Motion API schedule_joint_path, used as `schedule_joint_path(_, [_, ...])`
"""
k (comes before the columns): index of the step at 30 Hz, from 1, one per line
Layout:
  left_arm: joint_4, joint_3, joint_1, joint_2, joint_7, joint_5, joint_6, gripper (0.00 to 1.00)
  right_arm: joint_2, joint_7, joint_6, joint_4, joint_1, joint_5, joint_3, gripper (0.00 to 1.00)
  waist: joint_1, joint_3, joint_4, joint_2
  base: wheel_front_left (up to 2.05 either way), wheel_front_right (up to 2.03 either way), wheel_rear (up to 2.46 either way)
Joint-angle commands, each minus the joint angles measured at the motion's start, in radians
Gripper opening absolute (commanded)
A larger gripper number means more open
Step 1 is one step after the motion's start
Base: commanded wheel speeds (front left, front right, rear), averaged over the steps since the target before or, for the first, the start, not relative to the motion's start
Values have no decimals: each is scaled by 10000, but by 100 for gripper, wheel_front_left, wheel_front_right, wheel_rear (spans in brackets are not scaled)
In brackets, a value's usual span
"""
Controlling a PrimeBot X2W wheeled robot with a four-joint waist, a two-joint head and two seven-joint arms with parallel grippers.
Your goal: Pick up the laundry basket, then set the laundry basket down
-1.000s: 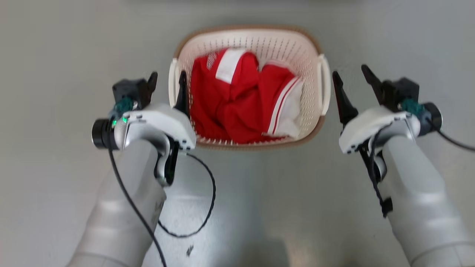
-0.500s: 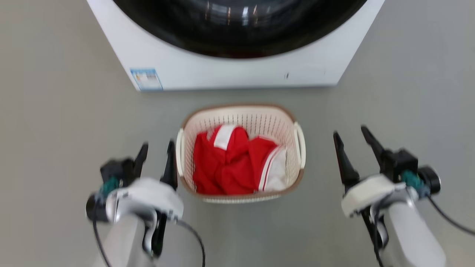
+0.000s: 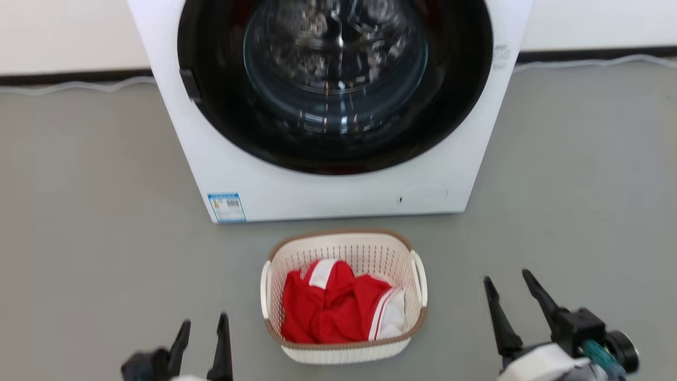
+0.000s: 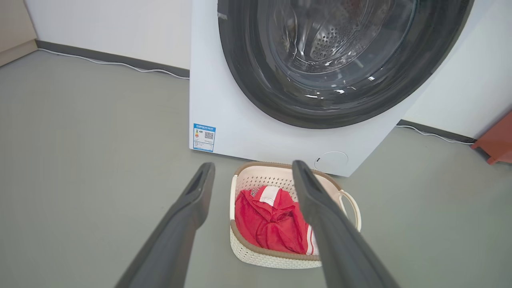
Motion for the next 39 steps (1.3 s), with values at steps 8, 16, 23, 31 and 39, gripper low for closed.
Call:
schedule_joint_path(8, [-2098, 595, 1264, 89, -63, -126, 256, 100, 1, -137, -15, -1431, 969, 88, -224, 100, 0, -551, -68, -1, 0, 0, 0])
schedule_joint_path(16, [-2190, 406, 2218, -40, 13, -376, 529, 0, 46, 20, 0, -1161, 1681, 40, -568, 0, 0, -652, -169, -1, 0, 0, 0])
schedule_joint_path(23, [-1986, 474, 2059, -72, 212, -983, 445, 0, 49, 237, -1, -999, 1572, 814, -629, 0, 21, -649, -143, -1, 0, 0, 0])
schedule_joint_path(31, [-1948, 541, 1871, -63, 410, -1687, 347, 0, 46, 411, -2, -1035, 1478, 1729, -626, 0, 1, -605, -112, -1, 0, 0, 0])
schedule_joint_path(39, [-1901, 622, 1649, -52, 641, -2488, 236, 0, 43, 627, -3, -1058, 1347, 2761, -646, 0, 0, -574, -76, -1, 0, 0, 0])
